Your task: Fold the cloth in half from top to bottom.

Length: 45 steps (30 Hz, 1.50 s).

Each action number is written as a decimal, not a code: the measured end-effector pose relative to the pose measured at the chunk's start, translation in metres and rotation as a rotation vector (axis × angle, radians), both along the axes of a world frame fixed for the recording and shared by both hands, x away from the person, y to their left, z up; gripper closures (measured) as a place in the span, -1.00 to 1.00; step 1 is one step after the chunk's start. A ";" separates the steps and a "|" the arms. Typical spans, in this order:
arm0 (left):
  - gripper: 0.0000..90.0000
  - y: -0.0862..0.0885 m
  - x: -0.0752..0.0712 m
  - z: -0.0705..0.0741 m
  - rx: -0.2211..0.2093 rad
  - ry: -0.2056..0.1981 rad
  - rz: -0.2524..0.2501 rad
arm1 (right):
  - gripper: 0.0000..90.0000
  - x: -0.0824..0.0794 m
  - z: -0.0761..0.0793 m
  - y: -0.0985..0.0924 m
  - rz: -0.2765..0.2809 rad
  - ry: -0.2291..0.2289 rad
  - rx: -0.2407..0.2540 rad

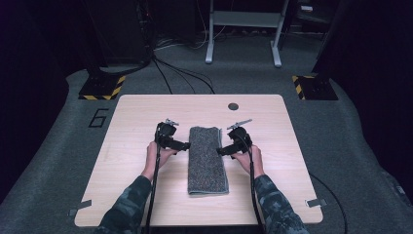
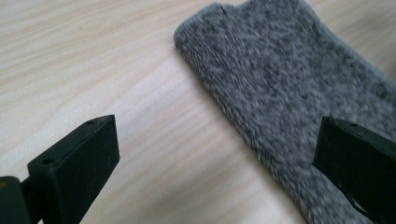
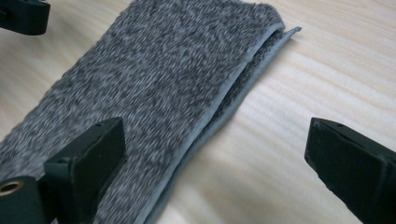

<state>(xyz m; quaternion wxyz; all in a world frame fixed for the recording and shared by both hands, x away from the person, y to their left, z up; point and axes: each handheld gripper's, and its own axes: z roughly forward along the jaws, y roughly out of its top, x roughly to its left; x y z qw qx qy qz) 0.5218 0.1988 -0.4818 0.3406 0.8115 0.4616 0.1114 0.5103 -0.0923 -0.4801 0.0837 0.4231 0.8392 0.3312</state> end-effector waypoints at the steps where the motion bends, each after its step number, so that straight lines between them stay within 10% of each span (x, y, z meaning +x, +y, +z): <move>1: -1.00 -0.001 0.004 0.000 -0.002 -0.002 -0.001 | -0.88 0.005 -0.001 0.000 -0.003 0.009 0.012; 18: -0.86 -0.016 0.042 -0.010 -0.032 0.037 0.032 | -0.73 0.051 -0.004 0.017 -0.031 0.053 -0.004; 32: -0.34 -0.020 0.064 -0.022 -0.006 0.051 0.089 | -0.06 0.082 -0.013 0.023 -0.154 0.060 0.000; 45: 0.42 -0.033 0.061 -0.023 0.086 -0.004 0.016 | 0.63 0.084 -0.021 0.037 -0.157 0.019 -0.087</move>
